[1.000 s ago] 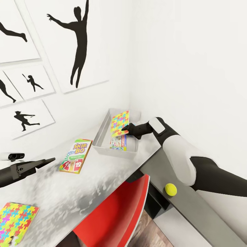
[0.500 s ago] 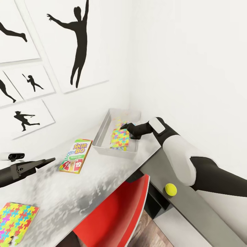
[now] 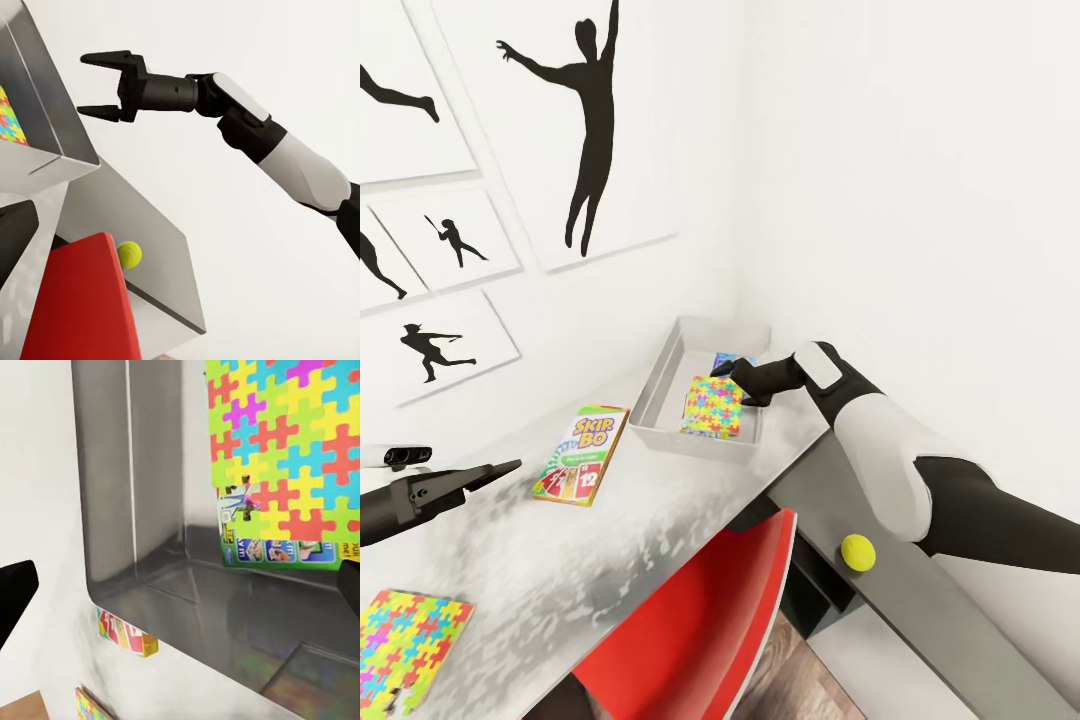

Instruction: Put all the toys in the child's room - the three board games (two on the bed and one on the table), the two jigsaw puzzles on the table, and the tennis ball on the table - inside the toy box on the table in the child's room.

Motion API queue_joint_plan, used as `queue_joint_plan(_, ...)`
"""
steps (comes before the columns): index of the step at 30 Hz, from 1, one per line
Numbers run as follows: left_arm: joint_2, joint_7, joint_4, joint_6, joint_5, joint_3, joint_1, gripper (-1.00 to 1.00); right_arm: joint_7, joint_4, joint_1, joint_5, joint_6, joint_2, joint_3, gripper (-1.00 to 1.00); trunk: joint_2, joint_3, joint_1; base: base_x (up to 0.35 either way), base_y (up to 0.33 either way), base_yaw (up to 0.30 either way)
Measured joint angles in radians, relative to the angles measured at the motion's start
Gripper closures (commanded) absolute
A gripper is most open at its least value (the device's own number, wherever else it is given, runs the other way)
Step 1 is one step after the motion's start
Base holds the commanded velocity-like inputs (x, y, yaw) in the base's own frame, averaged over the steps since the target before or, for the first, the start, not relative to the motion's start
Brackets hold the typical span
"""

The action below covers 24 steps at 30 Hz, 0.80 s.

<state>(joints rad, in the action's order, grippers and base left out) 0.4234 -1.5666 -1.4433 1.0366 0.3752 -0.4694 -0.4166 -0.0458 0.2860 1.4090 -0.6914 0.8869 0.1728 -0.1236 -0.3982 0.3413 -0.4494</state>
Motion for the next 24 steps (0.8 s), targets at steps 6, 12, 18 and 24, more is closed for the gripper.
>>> queue_joint_plan(6,0.001,0.0,0.0,0.0,0.0,0.0,0.0,-1.0,0.007,0.002,-0.002,0.0,0.006,-0.007,0.0,-1.0,0.0,0.0,0.0,0.0,0.0,0.0)
queue_joint_plan(12,0.001,0.0,0.0,0.0,0.0,-0.001,0.0,-1.0,0.026,0.049,-0.013,-0.008,0.028,-0.012,-0.001,-1.0,0.0,0.0,0.0,0.0,0.0,-0.003)
queue_joint_plan(18,0.002,0.0,0.0,0.0,0.0,-0.001,0.0,-1.0,0.078,0.184,-0.044,-0.03,0.096,-0.014,0.001,-1.0,0.0,-0.006,0.0,0.0,0.0,-0.065)
queue_joint_plan(24,0.008,0.0,0.0,0.0,0.001,-0.002,0.0,-1.0,0.107,0.285,-0.083,-0.037,0.139,-0.015,0.001,-1.0,0.0,-0.014,0.0,0.0,0.0,-0.116)
